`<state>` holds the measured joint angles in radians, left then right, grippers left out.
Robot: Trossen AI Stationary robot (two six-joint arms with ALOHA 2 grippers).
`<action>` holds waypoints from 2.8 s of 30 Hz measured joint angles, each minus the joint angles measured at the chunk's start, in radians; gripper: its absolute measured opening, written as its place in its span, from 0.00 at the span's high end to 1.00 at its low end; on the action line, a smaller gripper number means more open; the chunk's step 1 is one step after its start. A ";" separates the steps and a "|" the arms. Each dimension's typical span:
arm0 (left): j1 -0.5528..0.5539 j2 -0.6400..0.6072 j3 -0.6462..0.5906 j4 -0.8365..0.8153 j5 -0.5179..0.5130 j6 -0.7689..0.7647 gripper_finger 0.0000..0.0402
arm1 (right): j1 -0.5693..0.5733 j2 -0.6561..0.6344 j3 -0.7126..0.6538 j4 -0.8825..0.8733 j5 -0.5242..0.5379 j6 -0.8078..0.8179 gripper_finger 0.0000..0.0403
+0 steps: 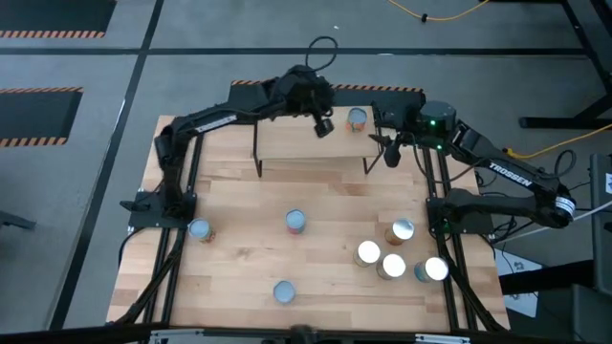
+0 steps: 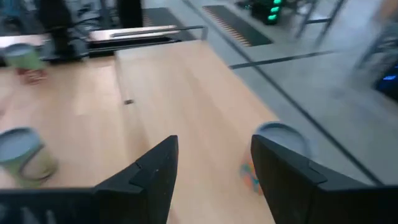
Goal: Pick and place cans onto a shelf
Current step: Put the canned oranges on the shelf, then put the canned carrots on the shelf
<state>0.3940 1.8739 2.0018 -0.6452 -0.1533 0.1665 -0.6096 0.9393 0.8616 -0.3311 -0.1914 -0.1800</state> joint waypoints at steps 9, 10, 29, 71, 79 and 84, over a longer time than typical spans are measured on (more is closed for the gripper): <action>-0.114 -0.127 -0.001 -0.322 -0.041 -0.068 1.00 | 0.021 0.136 0.000 0.038 -0.039 -0.009 0.48; -0.129 -0.132 0.000 -0.347 -0.059 -0.081 1.00 | 0.022 0.153 0.000 0.042 -0.039 -0.009 0.48; -0.284 -0.139 -0.002 -0.400 -0.175 -0.107 1.00 | 0.020 0.365 0.000 0.202 0.172 -0.016 0.48; -0.545 -0.139 -0.176 -0.601 0.023 -0.596 0.91 | 0.161 0.033 0.000 0.078 -0.126 -0.038 0.48; -0.658 -0.139 -0.389 -0.466 0.158 -0.954 0.77 | 0.214 0.015 0.000 0.073 -0.125 -0.038 0.48; -0.717 -0.139 -0.515 -0.281 0.224 -1.092 0.71 | 0.240 0.020 0.000 0.061 -0.126 -0.038 0.48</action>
<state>-0.3234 1.7351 1.4871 -0.9259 0.0704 -0.9250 -0.3699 0.9596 0.8616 -0.2700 -0.3172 -0.2176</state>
